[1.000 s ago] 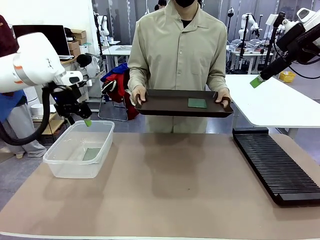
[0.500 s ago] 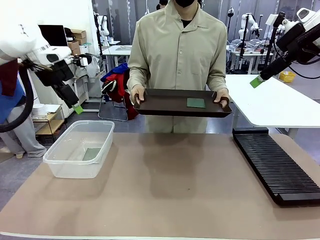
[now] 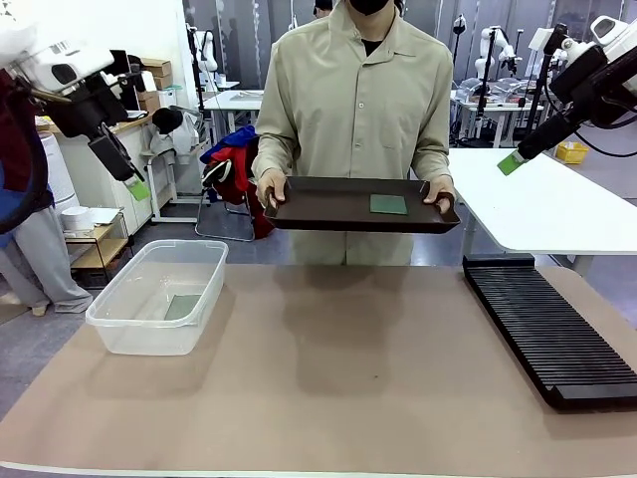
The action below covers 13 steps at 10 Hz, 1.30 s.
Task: Sort PCBs into racks and boxes based on the side picked up.
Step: Pick up the Blank PCB handed by the Human.
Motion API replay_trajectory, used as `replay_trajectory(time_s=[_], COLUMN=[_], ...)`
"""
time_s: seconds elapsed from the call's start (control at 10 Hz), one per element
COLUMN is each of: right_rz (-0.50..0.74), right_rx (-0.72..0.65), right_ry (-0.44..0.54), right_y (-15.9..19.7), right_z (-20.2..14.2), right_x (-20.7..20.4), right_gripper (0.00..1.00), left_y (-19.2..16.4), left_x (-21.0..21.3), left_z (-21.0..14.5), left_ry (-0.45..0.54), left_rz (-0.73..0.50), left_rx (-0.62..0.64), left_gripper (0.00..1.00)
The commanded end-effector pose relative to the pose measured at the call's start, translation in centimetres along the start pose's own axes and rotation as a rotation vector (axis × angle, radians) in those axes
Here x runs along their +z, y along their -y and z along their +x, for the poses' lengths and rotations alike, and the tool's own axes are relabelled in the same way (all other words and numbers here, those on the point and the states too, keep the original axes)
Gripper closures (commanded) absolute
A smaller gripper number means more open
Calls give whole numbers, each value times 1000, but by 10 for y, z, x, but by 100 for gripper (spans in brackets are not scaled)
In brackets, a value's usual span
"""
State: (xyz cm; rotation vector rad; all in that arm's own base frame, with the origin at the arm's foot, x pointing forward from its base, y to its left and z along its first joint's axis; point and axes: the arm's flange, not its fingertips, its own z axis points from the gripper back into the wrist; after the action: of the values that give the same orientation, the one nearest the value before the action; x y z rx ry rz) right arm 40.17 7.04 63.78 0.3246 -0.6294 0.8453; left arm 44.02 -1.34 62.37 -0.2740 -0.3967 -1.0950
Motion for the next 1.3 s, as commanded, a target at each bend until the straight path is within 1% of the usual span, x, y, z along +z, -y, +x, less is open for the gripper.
replay_trajectory(time_s=[0.0, 0.2, 0.3, 0.4, 0.5, 1.0, 1.1, 1.2], right_rz=[15, 15, 15, 15, 15, 15, 15, 15], right_rx=[0, 0, 0, 0, 0, 0, 0, 0], right_ry=[8, 8, 8, 8, 8, 8, 8, 8], right_y=[0, 0, 0, 0, 0, 0, 0, 0], right_z=[-1, -1, -1, -1, -1, -1, -1, -1], right_x=[0, 0, 0, 0, 0, 0, 0, 0], right_gripper=[0, 0, 0, 0, 0, 0, 0, 0], left_y=[-6, -7, -7, -12, -7, -7, -8, -8], left_x=[7, 12, 13, 7, 19, 19, 19, 19], left_z=[-6, -9, -10, -11, -6, -6, -6, -5], left_ry=[150, 201, 223, 232, 176, 176, 194, 239], left_rz=[-11, -4, -22, -56, 3, 3, -6, 27], left_rx=[-55, -92, -113, -80, -75, -75, -80, -109], left_gripper=[0, 0, 0, 0, 0, 0, 0, 0])
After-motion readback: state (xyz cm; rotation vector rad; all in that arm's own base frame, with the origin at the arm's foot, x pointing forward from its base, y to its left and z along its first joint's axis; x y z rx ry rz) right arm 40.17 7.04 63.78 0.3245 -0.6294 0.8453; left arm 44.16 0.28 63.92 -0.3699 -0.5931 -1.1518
